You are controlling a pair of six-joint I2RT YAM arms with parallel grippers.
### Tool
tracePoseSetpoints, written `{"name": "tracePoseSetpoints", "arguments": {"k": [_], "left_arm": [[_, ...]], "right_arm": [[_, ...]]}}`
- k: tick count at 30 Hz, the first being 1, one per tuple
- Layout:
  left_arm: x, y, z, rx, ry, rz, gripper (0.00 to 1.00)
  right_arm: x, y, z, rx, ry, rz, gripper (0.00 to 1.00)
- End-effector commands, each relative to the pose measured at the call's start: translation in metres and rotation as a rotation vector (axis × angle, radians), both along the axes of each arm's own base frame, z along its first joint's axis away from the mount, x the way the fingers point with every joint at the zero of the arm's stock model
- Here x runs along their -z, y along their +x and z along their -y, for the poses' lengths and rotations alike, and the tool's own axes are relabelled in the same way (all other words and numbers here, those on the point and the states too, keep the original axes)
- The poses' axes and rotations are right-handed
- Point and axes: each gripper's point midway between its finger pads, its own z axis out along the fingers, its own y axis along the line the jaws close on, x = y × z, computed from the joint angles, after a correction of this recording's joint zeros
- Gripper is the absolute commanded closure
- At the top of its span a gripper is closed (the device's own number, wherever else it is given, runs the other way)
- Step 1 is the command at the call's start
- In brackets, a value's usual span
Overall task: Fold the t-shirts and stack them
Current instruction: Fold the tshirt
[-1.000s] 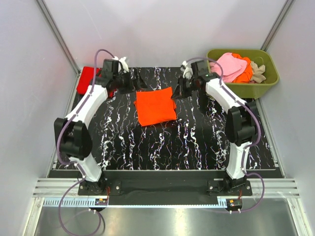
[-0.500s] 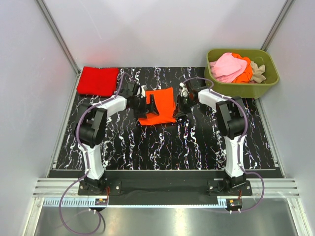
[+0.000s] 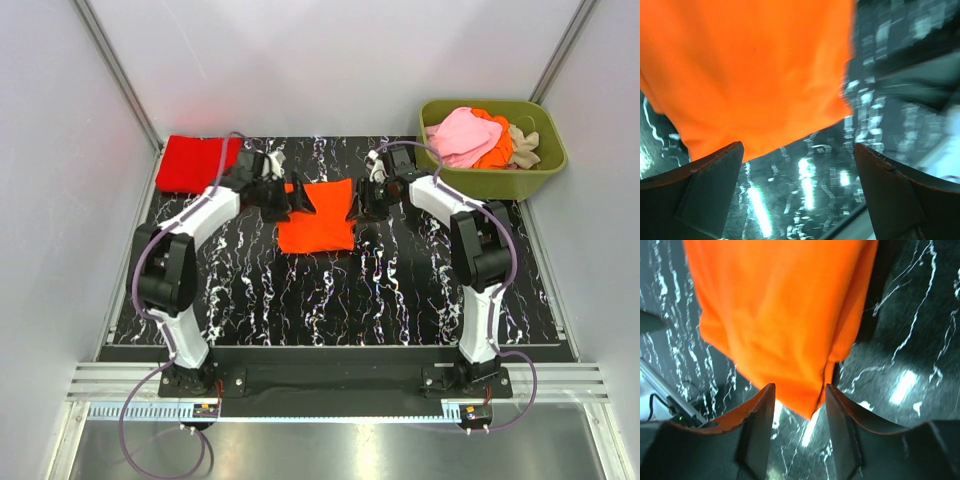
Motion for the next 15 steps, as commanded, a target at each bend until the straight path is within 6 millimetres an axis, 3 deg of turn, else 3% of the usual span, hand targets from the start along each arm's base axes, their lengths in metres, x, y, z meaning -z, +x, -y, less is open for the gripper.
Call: {"name": "tracePoseSetpoints", "arguments": {"k": [1, 3, 7, 10, 12, 13, 14, 15], "left_arm": [[-0.067, 0.027, -0.014, -0.010, -0.250, 0.105, 0.01], [-0.080, 0.035, -0.028, -0.026, -0.282, 0.141, 0.01], [-0.075, 0.043, -0.053, -0.064, -0.103, 0.172, 0.02], [-0.048, 0.037, -0.059, -0.050, -0.078, 0.098, 0.15], [-0.034, 0.031, -0.070, -0.064, 0.011, 0.095, 0.22], [-0.016, 0.024, -0.081, -0.096, 0.082, 0.067, 0.23], [-0.009, 0.020, -0.086, -0.102, 0.106, 0.056, 0.23], [-0.003, 0.015, -0.089, -0.107, 0.120, 0.044, 0.27]], "right_arm": [[0.009, 0.021, -0.001, 0.017, -0.006, 0.066, 0.47], [0.018, 0.028, -0.002, 0.008, -0.011, 0.085, 0.46], [0.033, 0.039, -0.008, -0.017, -0.007, 0.096, 0.53], [0.049, 0.040, -0.009, -0.015, -0.013, 0.067, 0.60], [0.051, 0.042, -0.008, 0.005, -0.009, 0.071, 0.70], [0.055, 0.039, -0.008, 0.009, -0.008, 0.064, 0.74], [0.055, 0.040, -0.008, 0.016, -0.005, 0.075, 0.86], [0.056, 0.038, -0.005, 0.027, -0.011, 0.072, 0.90]]}}
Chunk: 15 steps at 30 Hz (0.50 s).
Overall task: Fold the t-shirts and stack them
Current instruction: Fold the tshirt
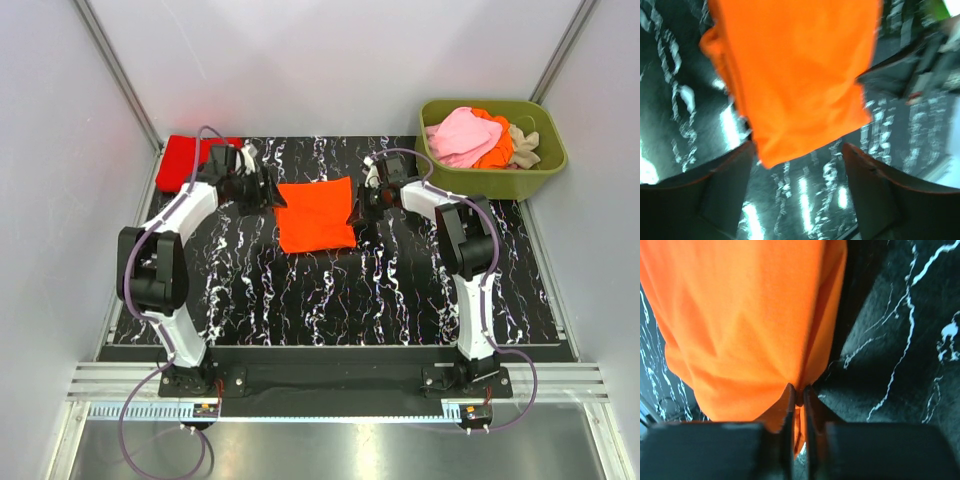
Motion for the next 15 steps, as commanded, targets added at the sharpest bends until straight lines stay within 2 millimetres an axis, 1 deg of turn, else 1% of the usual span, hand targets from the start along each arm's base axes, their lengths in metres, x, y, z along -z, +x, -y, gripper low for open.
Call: {"name": "tracePoseSetpoints", "arguments": {"k": [1, 2, 3, 5, 6, 7, 8, 9, 11, 12, 13, 14, 15], "left_arm": [[0.033, -0.024, -0.023, -0.025, 0.134, -0.060, 0.27], [0.038, -0.028, -0.025, -0.038, 0.136, -0.076, 0.30], [0.050, -0.034, -0.024, -0.038, 0.128, -0.090, 0.33], [0.052, -0.039, -0.017, -0.046, 0.078, -0.095, 0.40], [0.056, -0.042, -0.011, -0.033, 0.043, -0.094, 0.41], [0.059, -0.043, -0.010, -0.038, 0.039, -0.100, 0.41], [0.066, -0.045, -0.008, -0.034, 0.048, -0.118, 0.41], [0.071, -0.045, -0.006, -0.028, 0.050, -0.124, 0.40], [0.080, -0.046, -0.003, -0.016, 0.041, -0.145, 0.38], [0.080, -0.047, 0.005, 0.005, 0.022, -0.141, 0.38], [0.082, -0.047, 0.007, 0.008, 0.025, -0.142, 0.40], [0.083, -0.048, 0.010, 0.016, 0.031, -0.141, 0.41], [0.084, -0.048, 0.012, 0.019, 0.033, -0.133, 0.44]], "right_arm": [[-0.001, 0.012, 0.002, 0.033, -0.003, 0.063, 0.95], [-0.001, 0.013, 0.003, 0.036, -0.003, 0.066, 1.00], [0.001, 0.011, 0.003, 0.041, -0.005, 0.055, 1.00], [0.002, 0.009, 0.001, 0.049, 0.012, 0.044, 1.00], [0.005, 0.004, 0.001, 0.052, 0.025, 0.026, 1.00], [0.007, 0.002, -0.001, 0.052, 0.036, 0.019, 1.00], [0.004, 0.003, -0.003, 0.063, 0.059, 0.023, 1.00], [0.007, -0.002, -0.003, 0.066, 0.066, 0.007, 1.00], [0.005, -0.003, -0.003, 0.091, 0.080, 0.000, 1.00], [0.004, -0.008, -0.002, 0.099, 0.080, -0.005, 1.00], [0.003, -0.010, 0.000, 0.110, 0.082, -0.006, 1.00], [-0.008, -0.008, -0.002, 0.123, 0.103, 0.018, 1.00], [-0.004, -0.015, 0.000, 0.131, 0.101, 0.007, 1.00]]}}
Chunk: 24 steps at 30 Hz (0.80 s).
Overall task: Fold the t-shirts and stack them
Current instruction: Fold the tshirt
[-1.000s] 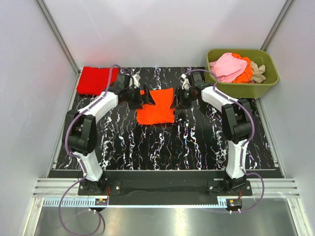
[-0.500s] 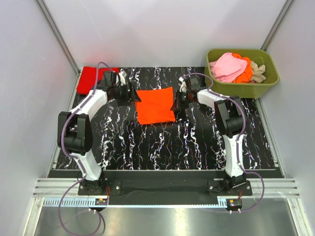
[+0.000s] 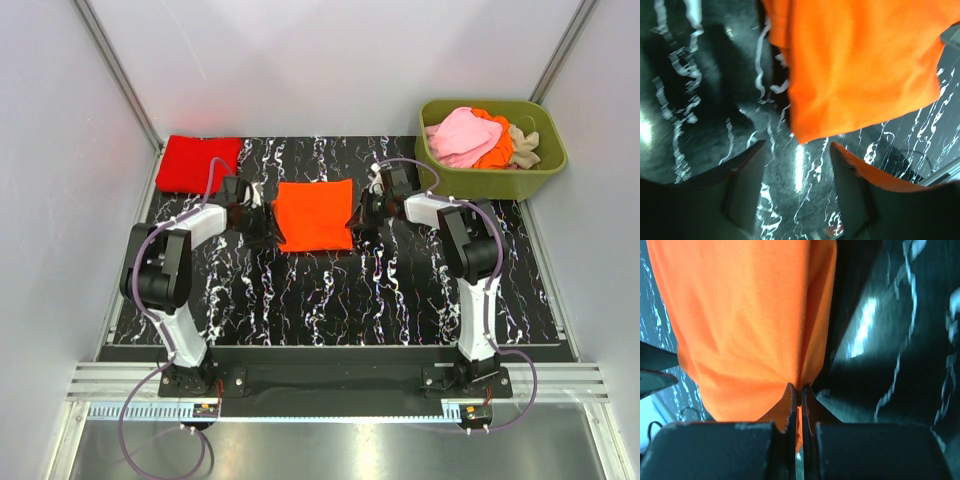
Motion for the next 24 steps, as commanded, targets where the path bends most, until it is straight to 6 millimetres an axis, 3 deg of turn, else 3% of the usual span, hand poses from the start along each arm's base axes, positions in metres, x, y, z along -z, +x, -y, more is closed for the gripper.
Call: {"name": "tracePoseSetpoints", "arguments": {"k": [1, 2, 4, 5, 8, 9, 11, 18, 22, 24], "left_arm": [[-0.007, 0.013, 0.016, 0.031, -0.037, 0.072, 0.49], [-0.004, 0.012, 0.016, 0.030, -0.038, 0.063, 0.59], [-0.003, 0.013, 0.013, 0.022, -0.019, 0.062, 0.68], [-0.001, 0.012, 0.013, 0.020, -0.016, 0.057, 0.82], [-0.005, 0.012, 0.014, 0.021, -0.019, 0.064, 1.00], [-0.003, 0.009, 0.011, 0.011, -0.002, 0.055, 1.00], [-0.005, 0.002, 0.009, -0.005, 0.046, 0.049, 1.00], [-0.003, -0.016, -0.004, -0.071, 0.129, 0.008, 1.00], [-0.023, -0.007, 0.001, -0.039, 0.104, 0.062, 0.61], [-0.041, 0.009, 0.000, -0.038, 0.109, 0.107, 0.45]], "right_arm": [[-0.011, -0.010, 0.005, 0.051, 0.010, 0.007, 1.00], [-0.017, -0.010, 0.006, 0.059, 0.014, 0.019, 1.00], [-0.014, -0.017, 0.009, 0.066, 0.006, 0.007, 1.00], [-0.014, -0.018, 0.010, 0.070, 0.006, 0.004, 1.00], [-0.013, -0.028, 0.010, 0.088, 0.030, -0.024, 1.00], [-0.008, -0.040, 0.014, 0.090, 0.029, -0.050, 1.00], [-0.017, -0.035, 0.013, 0.105, 0.054, 0.005, 1.00], [-0.016, -0.041, 0.012, 0.112, 0.087, 0.009, 0.99], [-0.025, -0.043, 0.009, 0.096, 0.109, 0.016, 0.87], [-0.031, -0.042, 0.008, 0.092, 0.109, 0.029, 0.83]]}}
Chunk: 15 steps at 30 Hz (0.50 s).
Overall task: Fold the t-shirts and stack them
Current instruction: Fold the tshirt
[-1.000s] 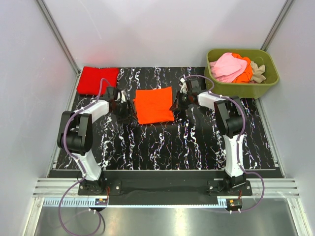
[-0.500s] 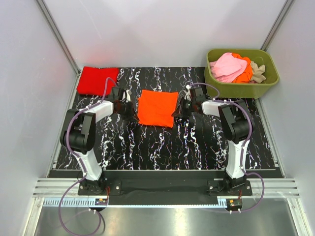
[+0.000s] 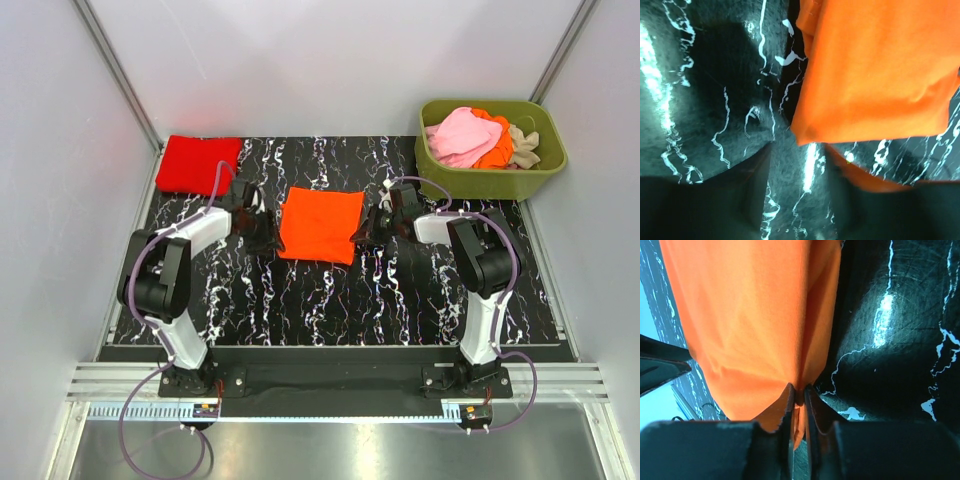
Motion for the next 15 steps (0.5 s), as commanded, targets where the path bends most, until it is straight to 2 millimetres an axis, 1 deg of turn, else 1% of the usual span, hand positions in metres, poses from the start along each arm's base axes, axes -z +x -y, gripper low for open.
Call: {"name": "tracePoseSetpoints", "arguments": {"k": [1, 2, 3, 4, 5, 6, 7, 8, 9, 10, 11, 12, 13, 14, 15], "left_arm": [[-0.045, 0.037, -0.003, 0.012, 0.011, 0.143, 0.41], [-0.049, 0.044, -0.004, 0.015, 0.013, 0.156, 0.38], [-0.063, 0.059, -0.003, 0.018, 0.010, 0.196, 0.37], [-0.058, 0.067, -0.003, 0.031, 0.016, 0.193, 0.37], [-0.059, 0.075, -0.002, 0.040, 0.012, 0.202, 0.37], [-0.073, 0.090, 0.004, 0.058, -0.014, 0.242, 0.37], [-0.060, 0.097, 0.006, 0.072, -0.010, 0.220, 0.37], [-0.060, 0.103, 0.005, 0.072, -0.014, 0.222, 0.37], [-0.066, 0.113, 0.007, 0.073, -0.024, 0.240, 0.37], [-0.053, 0.117, 0.008, 0.078, -0.028, 0.215, 0.37], [-0.051, 0.122, 0.007, 0.079, -0.034, 0.213, 0.37], [-0.055, 0.129, 0.010, 0.086, -0.047, 0.222, 0.37], [-0.044, 0.131, 0.011, 0.093, -0.047, 0.200, 0.37], [-0.046, 0.135, 0.012, 0.097, -0.051, 0.201, 0.37], [-0.043, 0.136, 0.011, 0.099, -0.048, 0.197, 0.37]], "right_arm": [[-0.030, 0.006, -0.003, -0.007, 0.024, 0.077, 0.79], [-0.031, 0.006, -0.003, -0.011, 0.023, 0.080, 0.77], [-0.033, 0.007, -0.004, -0.013, 0.028, 0.079, 0.75], [-0.034, 0.007, -0.005, -0.018, 0.031, 0.080, 0.74], [-0.036, 0.006, -0.006, -0.024, 0.037, 0.081, 0.71], [-0.038, 0.006, -0.006, -0.025, 0.041, 0.082, 0.69], [-0.038, 0.005, -0.006, -0.025, 0.041, 0.082, 0.68], [-0.041, 0.006, -0.006, -0.028, 0.041, 0.091, 0.65], [-0.042, 0.008, -0.006, -0.025, 0.043, 0.093, 0.64], [-0.041, 0.007, -0.006, -0.027, 0.036, 0.088, 0.64], [-0.045, 0.011, -0.006, -0.028, 0.031, 0.102, 0.62], [-0.046, 0.012, -0.006, -0.027, 0.028, 0.105, 0.60], [-0.046, 0.011, -0.005, -0.027, 0.019, 0.099, 0.57], [-0.048, 0.014, -0.003, -0.018, 0.007, 0.112, 0.55], [-0.050, 0.015, -0.002, -0.011, -0.002, 0.118, 0.52]]}}
